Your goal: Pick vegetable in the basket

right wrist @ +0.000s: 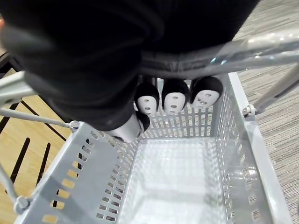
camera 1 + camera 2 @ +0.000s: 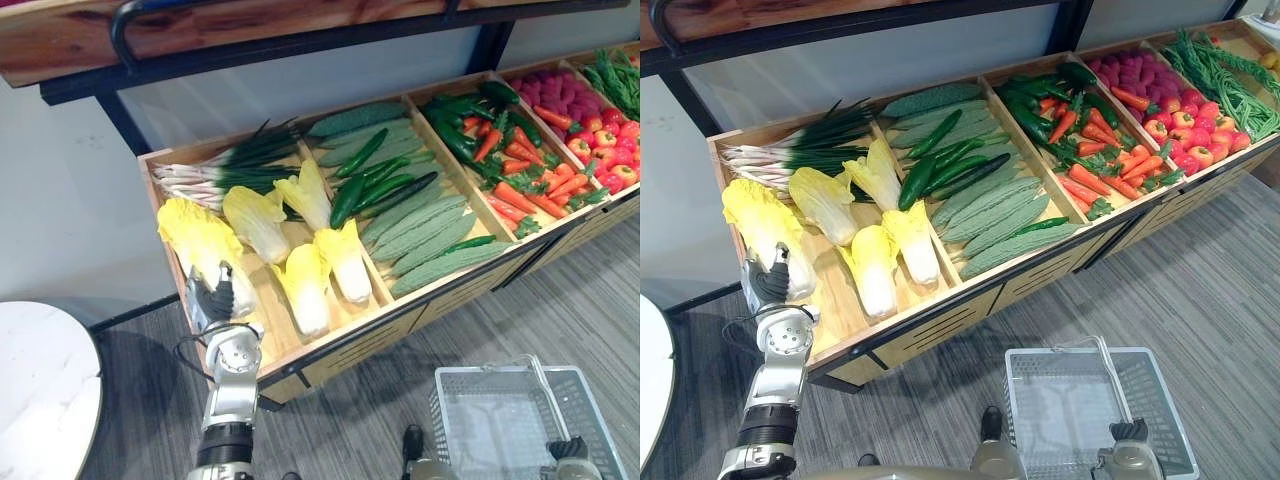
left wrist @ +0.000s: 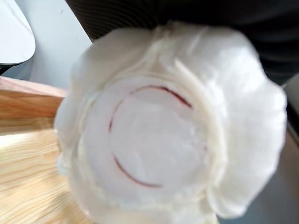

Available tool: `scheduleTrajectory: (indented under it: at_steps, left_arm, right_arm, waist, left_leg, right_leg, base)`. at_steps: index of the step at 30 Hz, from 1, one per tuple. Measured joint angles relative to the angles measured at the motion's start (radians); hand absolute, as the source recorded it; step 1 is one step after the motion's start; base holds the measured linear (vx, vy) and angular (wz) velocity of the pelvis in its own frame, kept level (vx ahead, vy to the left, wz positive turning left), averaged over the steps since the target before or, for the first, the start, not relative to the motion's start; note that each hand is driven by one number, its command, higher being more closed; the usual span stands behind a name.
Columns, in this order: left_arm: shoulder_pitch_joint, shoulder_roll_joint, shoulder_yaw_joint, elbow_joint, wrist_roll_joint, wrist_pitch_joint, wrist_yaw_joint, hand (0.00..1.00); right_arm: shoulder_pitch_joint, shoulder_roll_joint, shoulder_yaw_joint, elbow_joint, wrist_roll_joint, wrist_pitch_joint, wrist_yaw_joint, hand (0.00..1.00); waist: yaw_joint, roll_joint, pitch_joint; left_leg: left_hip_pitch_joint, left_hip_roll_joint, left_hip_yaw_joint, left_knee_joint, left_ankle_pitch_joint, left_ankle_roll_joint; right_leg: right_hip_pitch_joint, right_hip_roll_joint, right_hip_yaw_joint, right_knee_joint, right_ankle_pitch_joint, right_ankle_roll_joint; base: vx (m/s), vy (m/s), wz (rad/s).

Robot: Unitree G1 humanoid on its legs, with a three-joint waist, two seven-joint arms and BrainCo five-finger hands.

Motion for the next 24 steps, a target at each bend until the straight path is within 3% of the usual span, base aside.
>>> scheduleTrajectory:
  at_steps: [6, 9, 12, 15, 24]
  left_arm:
    - [0.001, 0.009, -0.049, -0.161, 0.055, -0.006, 0.0, 1.0]
    - [0.002, 0.085, -0.114, -0.185, 0.103, -0.046, -0.015, 1.0]
    - [0.004, 0.137, -0.171, -0.241, 0.118, -0.113, -0.057, 1.0]
    - [0.003, 0.157, -0.227, -0.245, 0.118, -0.161, -0.106, 1.0]
    - [0.019, 0.199, -0.321, -0.255, 0.117, -0.241, -0.183, 1.0]
  right_arm:
    - [0.009, -0.003, 0.011, 0.01, -0.001, -0.003, 0.002, 1.0]
    - [0.011, -0.027, 0.076, -0.012, -0.02, -0.004, 0.017, 1.0]
    - [0.013, -0.095, 0.149, -0.075, -0.055, -0.045, 0.039, 1.0]
    - [0.008, -0.164, 0.209, -0.141, -0.068, -0.068, 0.058, 1.0]
    - [-0.04, -0.294, 0.388, -0.281, -0.077, -0.126, 0.111, 1.0]
  waist:
    - [0.0, -0.005, -0.005]
    - [-0.001, -0.009, -0.007]
    - [-0.001, -0.007, -0.008]
    - [-0.003, 0.0, -0.013]
    - [-0.004, 0.018, -0.019]
  left_leg:
    - [0.02, 0.001, 0.022, -0.018, 0.005, -0.002]
    - [0.036, 0.004, 0.048, -0.017, 0.002, -0.005]
    - [0.045, -0.001, 0.092, -0.015, -0.008, -0.007]
    - [0.078, 0.0, 0.141, -0.004, -0.028, -0.011]
    - [0.14, -0.008, 0.315, 0.074, -0.116, -0.022]
  right_leg:
    - [-0.002, 0.01, 0.027, 0.001, 0.003, 0.004]
    - [-0.003, 0.019, 0.056, 0.0, 0.006, 0.008]
    - [-0.025, 0.025, 0.107, -0.001, 0.015, 0.017]
    - [-0.025, 0.037, 0.16, 0.001, 0.02, 0.022]
    - [-0.066, 0.064, 0.361, 0.005, 0.053, 0.036]
  base:
    - [-0.02, -0.04, -0.11]
    - [0.01, -0.035, -0.28]
    - [-0.01, -0.024, -0.39]
    - [0.0, -0.02, -0.5]
    - [-0.06, -0.002, -0.68]
